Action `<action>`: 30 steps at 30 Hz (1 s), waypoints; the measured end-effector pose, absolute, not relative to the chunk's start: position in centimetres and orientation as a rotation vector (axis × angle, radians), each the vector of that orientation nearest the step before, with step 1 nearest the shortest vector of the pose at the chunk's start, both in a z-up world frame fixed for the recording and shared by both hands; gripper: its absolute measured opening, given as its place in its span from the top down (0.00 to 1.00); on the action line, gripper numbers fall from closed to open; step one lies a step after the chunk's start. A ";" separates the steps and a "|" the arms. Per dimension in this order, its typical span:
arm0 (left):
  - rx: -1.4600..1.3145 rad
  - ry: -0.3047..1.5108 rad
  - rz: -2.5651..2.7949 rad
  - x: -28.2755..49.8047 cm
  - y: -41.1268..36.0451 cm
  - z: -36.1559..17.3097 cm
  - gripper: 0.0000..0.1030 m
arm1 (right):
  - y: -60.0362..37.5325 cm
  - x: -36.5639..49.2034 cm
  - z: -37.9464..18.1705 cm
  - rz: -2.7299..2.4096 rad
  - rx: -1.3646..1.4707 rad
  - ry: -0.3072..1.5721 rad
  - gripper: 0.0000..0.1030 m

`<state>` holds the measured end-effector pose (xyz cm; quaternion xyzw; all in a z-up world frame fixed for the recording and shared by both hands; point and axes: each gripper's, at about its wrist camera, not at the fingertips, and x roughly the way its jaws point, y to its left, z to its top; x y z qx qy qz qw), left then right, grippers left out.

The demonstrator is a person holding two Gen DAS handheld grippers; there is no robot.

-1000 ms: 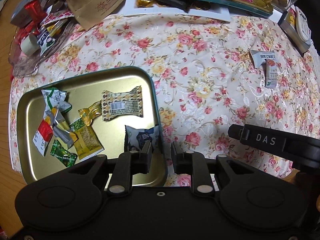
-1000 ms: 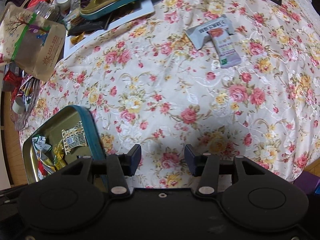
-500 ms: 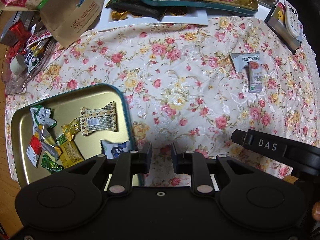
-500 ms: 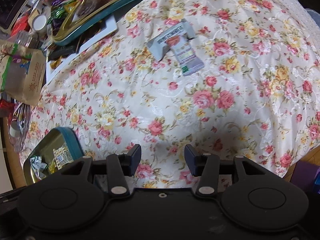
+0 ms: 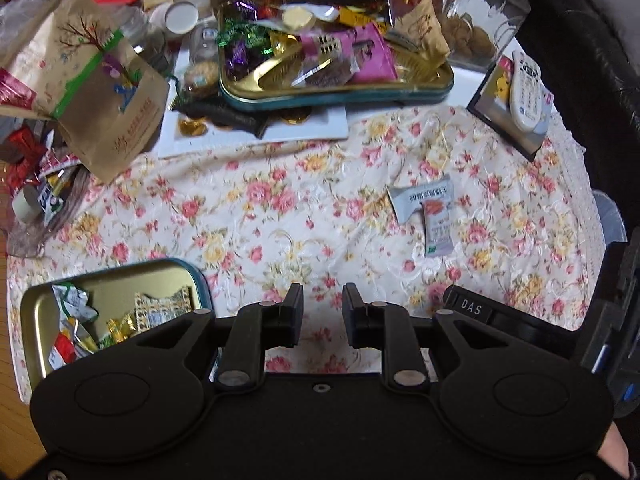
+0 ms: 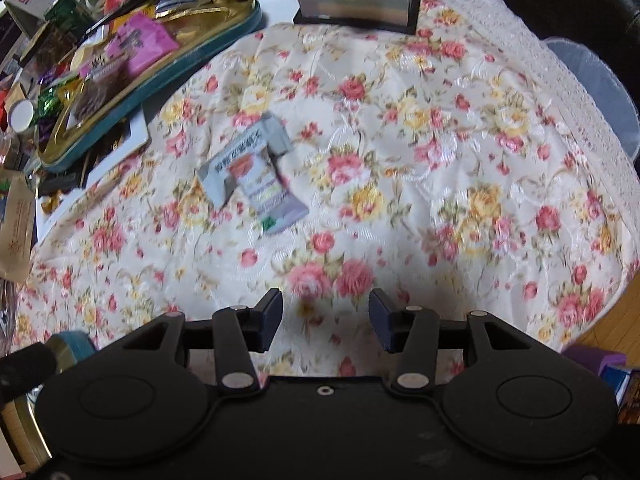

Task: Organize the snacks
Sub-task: 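Withdraw both open tools from the tray toward the white and grey packets, then grasp the white packet with the red picture with the right tool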

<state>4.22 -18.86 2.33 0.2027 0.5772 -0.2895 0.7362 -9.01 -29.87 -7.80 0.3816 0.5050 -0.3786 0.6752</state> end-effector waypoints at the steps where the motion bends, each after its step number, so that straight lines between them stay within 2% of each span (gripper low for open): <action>1: 0.442 1.263 -0.630 4.4 -18.9 2.4 0.70 | -30.2 -8.8 -7.8 -0.846 0.857 1.121 0.51; 9: 0.379 1.300 -0.613 5.7 -17.9 2.5 0.70 | -32.3 -6.0 -8.1 -0.813 0.842 1.058 0.51; 26: 0.347 1.290 -0.631 5.8 -17.4 3.3 0.70 | -32.9 -2.7 -11.0 -0.809 0.726 1.058 0.51; 30: 0.346 1.293 -0.619 5.9 -17.5 3.1 0.70 | -32.8 -2.7 -11.3 -0.809 0.694 1.087 0.65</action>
